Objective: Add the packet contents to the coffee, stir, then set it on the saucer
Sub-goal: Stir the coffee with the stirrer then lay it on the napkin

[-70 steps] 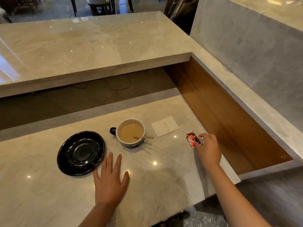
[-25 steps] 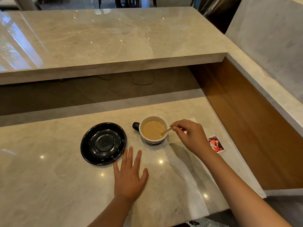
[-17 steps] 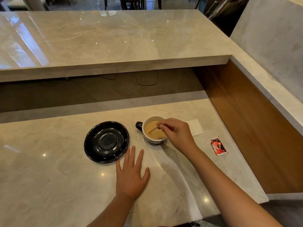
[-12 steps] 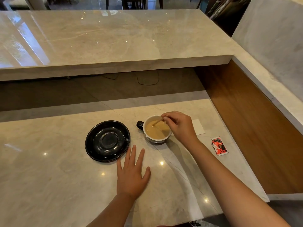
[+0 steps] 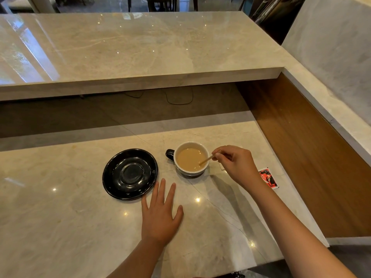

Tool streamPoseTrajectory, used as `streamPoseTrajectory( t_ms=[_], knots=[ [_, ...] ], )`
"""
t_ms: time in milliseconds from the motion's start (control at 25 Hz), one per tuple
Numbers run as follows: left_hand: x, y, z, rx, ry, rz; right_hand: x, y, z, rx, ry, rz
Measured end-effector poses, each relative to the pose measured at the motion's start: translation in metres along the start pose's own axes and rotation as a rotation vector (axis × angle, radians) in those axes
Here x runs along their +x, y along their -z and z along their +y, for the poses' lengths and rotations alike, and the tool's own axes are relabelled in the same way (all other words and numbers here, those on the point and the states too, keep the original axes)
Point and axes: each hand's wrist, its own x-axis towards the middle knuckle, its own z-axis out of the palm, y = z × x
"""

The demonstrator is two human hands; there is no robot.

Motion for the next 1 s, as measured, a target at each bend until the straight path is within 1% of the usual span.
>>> streamPoseTrajectory(
  t_ms=[80, 160, 280, 360, 480, 680, 760, 880, 1000],
  knots=[
    [0.0, -0.001, 0.0, 0.002, 0.0, -0.001, -0.004, -0.006, -0.004, 0.077, -0.034, -0.044],
    [0.0, -0.001, 0.0, 0.0, 0.003, -0.004, -0.005, -0.013, -0.006, 0.163, -0.074, -0.047],
    [0.0, -0.001, 0.0, -0.008, 0.009, -0.01, -0.002, -0.024, -0.007, 0.289, -0.141, 0.016],
    [0.0, 0.0, 0.0, -0.008, 0.005, -0.007, 0.003, -0.029, -0.007, 0.31, -0.181, 0.062],
    [0.001, 0.001, 0.001, 0.001, -0.004, -0.002, 0.012, -0.031, -0.006, 0.269, -0.189, 0.128],
    [0.001, 0.001, 0.0, 0.001, -0.002, 0.001, 0.016, -0.018, -0.001, 0.135, -0.088, 0.159],
    [0.001, 0.001, 0.001, -0.003, -0.003, 0.0, 0.015, -0.01, 0.001, 0.06, -0.059, 0.141],
    [0.0, 0.001, 0.0, -0.003, -0.005, -0.002, 0.012, -0.001, -0.002, -0.038, -0.033, 0.072],
    [0.0, 0.0, 0.0, -0.003, -0.004, -0.004, 0.005, 0.003, -0.006, -0.039, -0.056, -0.009]
  ],
)
